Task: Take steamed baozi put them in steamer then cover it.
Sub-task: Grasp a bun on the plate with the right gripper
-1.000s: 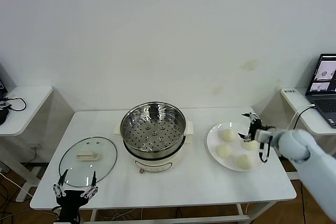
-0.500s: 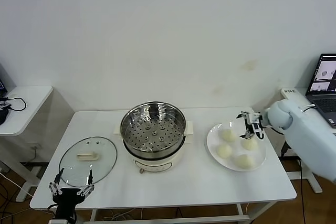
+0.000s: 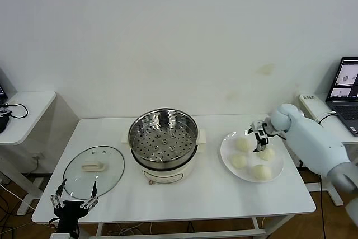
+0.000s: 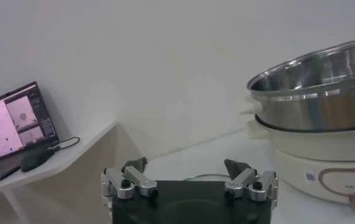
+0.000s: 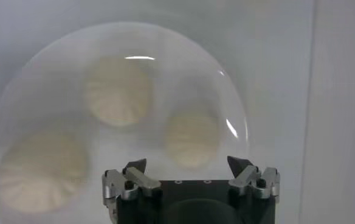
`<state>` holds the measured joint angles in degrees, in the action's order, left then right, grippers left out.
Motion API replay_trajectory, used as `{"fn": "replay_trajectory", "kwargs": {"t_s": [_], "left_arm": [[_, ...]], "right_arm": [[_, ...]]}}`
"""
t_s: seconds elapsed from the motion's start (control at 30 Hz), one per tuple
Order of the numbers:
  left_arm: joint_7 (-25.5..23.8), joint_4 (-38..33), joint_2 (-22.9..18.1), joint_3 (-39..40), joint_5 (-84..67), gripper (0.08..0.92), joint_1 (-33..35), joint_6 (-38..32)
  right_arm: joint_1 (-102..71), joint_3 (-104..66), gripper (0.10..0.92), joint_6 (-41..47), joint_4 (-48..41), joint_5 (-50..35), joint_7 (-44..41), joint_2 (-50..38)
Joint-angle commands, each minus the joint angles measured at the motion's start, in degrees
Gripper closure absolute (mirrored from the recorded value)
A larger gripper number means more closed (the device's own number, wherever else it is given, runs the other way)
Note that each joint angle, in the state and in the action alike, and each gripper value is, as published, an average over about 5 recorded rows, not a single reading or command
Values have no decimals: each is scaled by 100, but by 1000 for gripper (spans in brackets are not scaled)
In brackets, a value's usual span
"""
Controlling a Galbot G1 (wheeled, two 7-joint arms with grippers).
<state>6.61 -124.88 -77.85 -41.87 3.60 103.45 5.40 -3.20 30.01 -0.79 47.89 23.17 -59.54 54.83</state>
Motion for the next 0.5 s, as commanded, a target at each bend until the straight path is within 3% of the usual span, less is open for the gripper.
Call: {"fn": "replay_trajectory", "kwargs": {"t_s": [0.03,0.27,0.5], "left_arm": [[-5,31,1,-27,3,177,-15,-13],[7,59,0,-62,-12,177,-30,-21],[10,93,-1,-61,-10,177,-68,-19]], "right_arm": [[187,140,202,-73,-777,198,-79,612],[197,-11,206,-105,-1270,456,-27,920],[202,-62,263,-97,-1459,621,9,1001]]}}
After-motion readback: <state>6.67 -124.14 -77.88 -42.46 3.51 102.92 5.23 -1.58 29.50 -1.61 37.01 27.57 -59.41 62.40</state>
